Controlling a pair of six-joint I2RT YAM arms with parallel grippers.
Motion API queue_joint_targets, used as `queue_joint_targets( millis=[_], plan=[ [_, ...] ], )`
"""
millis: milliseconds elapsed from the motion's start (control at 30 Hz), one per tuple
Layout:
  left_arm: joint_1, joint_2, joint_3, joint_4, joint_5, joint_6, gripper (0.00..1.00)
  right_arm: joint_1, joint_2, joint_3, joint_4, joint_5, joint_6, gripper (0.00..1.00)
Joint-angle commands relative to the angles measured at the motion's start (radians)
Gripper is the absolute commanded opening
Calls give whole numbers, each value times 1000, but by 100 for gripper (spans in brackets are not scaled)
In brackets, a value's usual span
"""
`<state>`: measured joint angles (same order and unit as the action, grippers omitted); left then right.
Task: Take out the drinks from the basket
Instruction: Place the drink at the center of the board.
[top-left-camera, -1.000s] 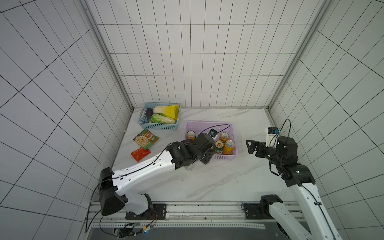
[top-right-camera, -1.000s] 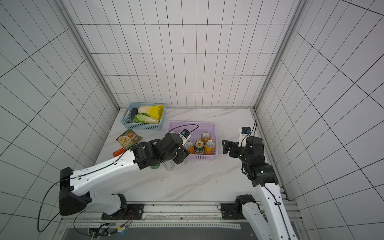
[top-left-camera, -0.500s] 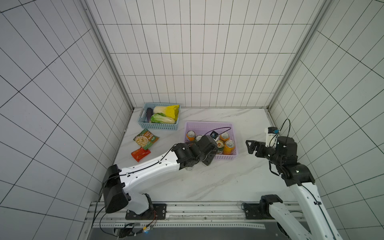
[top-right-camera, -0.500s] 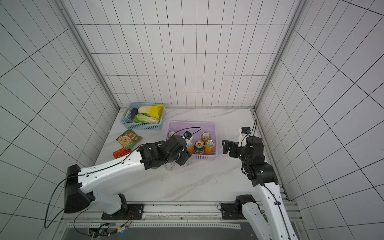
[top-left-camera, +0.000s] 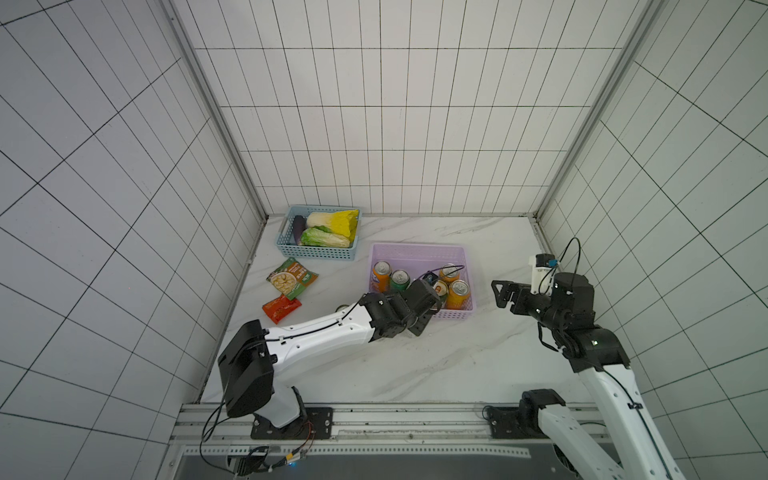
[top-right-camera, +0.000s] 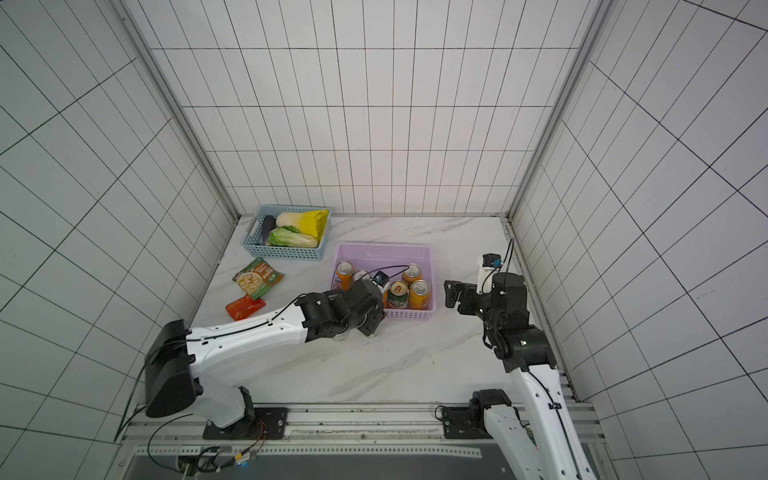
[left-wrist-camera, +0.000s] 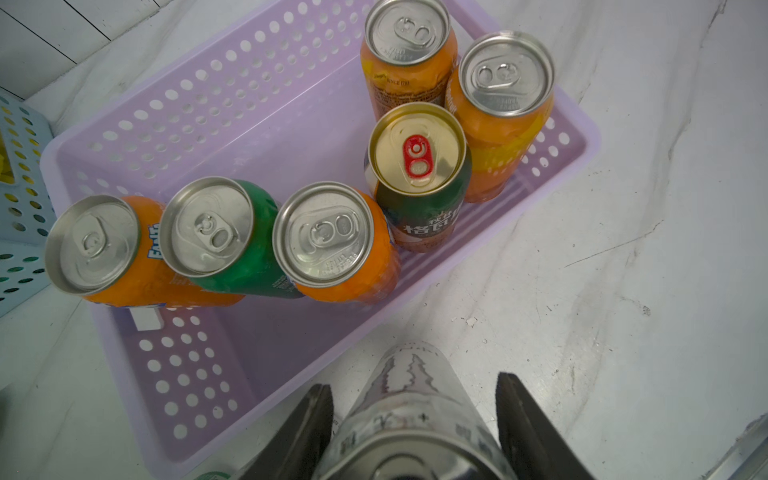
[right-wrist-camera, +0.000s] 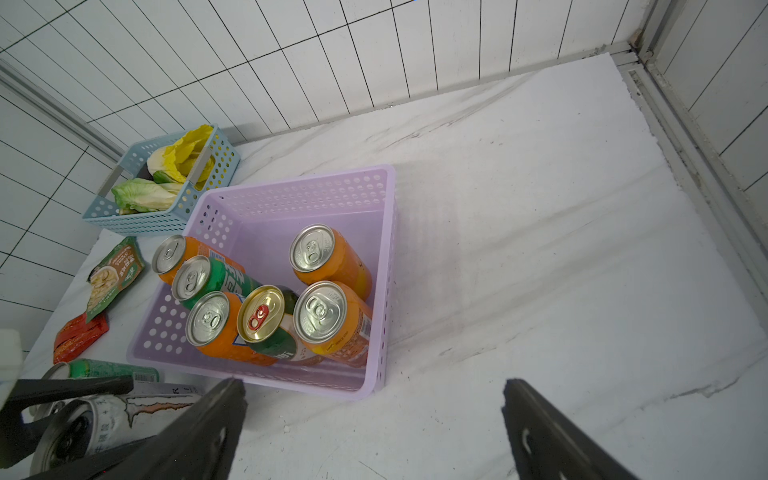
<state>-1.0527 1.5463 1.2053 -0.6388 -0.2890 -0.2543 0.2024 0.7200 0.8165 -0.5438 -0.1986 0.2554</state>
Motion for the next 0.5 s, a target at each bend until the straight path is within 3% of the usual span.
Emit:
queue_joint_targets(
  millis=[0,467],
  plan=[
    [-4,1,-5,116,-42,-9,48,-8,-3,26,4,1,7,99],
    [1,45,-37,180,-44,-22,48,-9,-1,21,4,2,7,99]
  ],
)
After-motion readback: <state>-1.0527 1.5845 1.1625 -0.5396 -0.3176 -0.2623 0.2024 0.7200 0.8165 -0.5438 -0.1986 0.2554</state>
